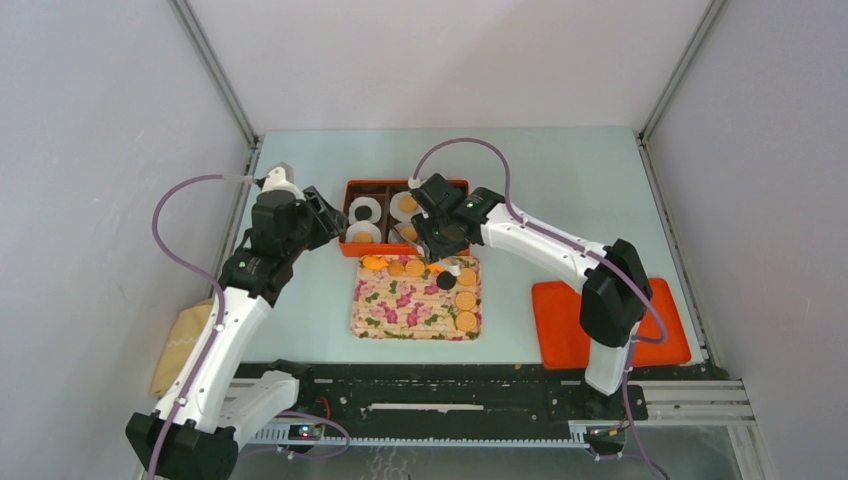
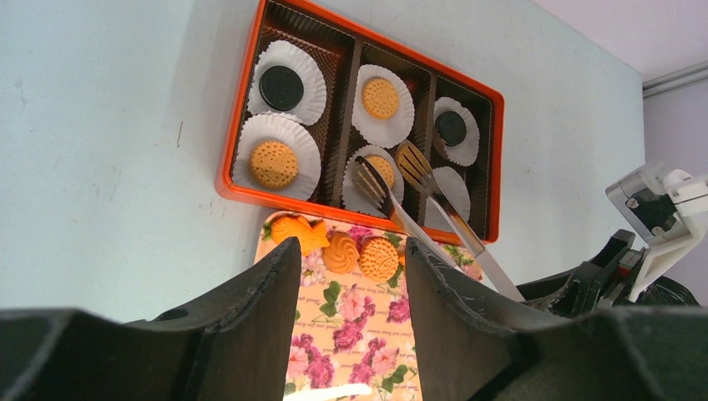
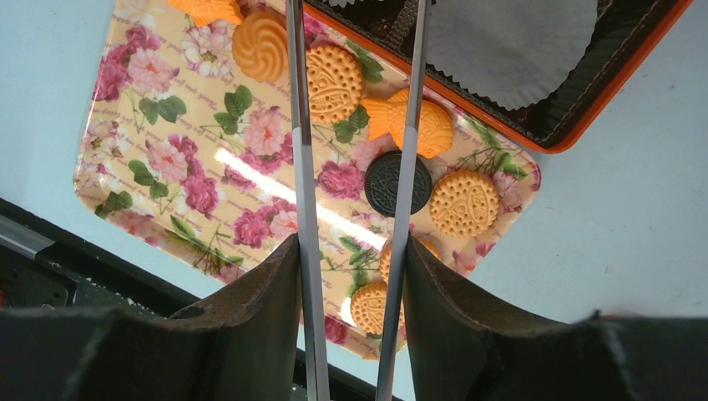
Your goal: Pack the cookies
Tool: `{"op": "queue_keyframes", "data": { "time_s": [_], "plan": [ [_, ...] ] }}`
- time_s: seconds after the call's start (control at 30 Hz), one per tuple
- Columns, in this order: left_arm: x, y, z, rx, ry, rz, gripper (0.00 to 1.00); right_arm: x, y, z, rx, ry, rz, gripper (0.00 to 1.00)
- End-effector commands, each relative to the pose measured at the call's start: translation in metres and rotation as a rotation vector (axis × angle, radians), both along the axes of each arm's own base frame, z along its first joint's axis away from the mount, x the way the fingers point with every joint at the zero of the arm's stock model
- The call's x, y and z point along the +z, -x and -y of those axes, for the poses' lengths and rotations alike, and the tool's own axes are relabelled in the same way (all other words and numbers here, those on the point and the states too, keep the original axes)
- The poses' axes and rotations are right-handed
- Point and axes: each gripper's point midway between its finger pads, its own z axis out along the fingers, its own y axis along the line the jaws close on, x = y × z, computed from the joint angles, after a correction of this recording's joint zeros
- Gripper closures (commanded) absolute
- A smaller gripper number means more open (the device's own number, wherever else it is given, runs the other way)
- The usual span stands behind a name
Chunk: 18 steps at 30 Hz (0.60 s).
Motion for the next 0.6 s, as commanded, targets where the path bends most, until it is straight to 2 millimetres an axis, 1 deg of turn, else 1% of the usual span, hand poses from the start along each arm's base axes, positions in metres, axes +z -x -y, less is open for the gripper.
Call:
{"op": "queue_keyframes", "data": {
  "time_s": [0.0,0.13,0.2,0.3,0.37,0.43,0.47,0.57],
  "plan": [
    [-0.007,-0.001,-0.001,-0.009,-0.012,0.000,0.45,0.047,-0.008,-0.015,0.008,-0.105,0.093,0.49],
    [-0.004,-0.001,0.000,-0.018,-0.010,0.007,0.45,0.077,-0.004,-0.014,0.005,-0.138,0.143,0.49],
    [-0.003,-0.001,0.002,-0.022,-0.005,0.012,0.45,0.096,0.001,-0.010,0.005,-0.157,0.178,0.49],
    [-0.002,-0.002,0.003,-0.028,0.001,0.016,0.45,0.116,0.014,-0.002,0.006,-0.174,0.218,0.50],
    [-0.002,-0.002,0.005,-0.034,0.008,0.017,0.45,0.125,0.023,0.005,0.006,-0.179,0.233,0.50],
    [-0.001,-0.002,0.005,-0.036,0.014,0.018,0.45,0.128,0.035,0.012,0.011,-0.177,0.230,0.50],
    [-0.001,-0.002,0.006,-0.037,0.017,0.019,0.45,0.125,0.042,0.015,0.016,-0.171,0.221,0.50],
    [0.000,-0.001,0.006,-0.039,0.022,0.021,0.45,0.106,0.064,0.029,0.011,-0.128,0.179,0.51]
  ]
}}
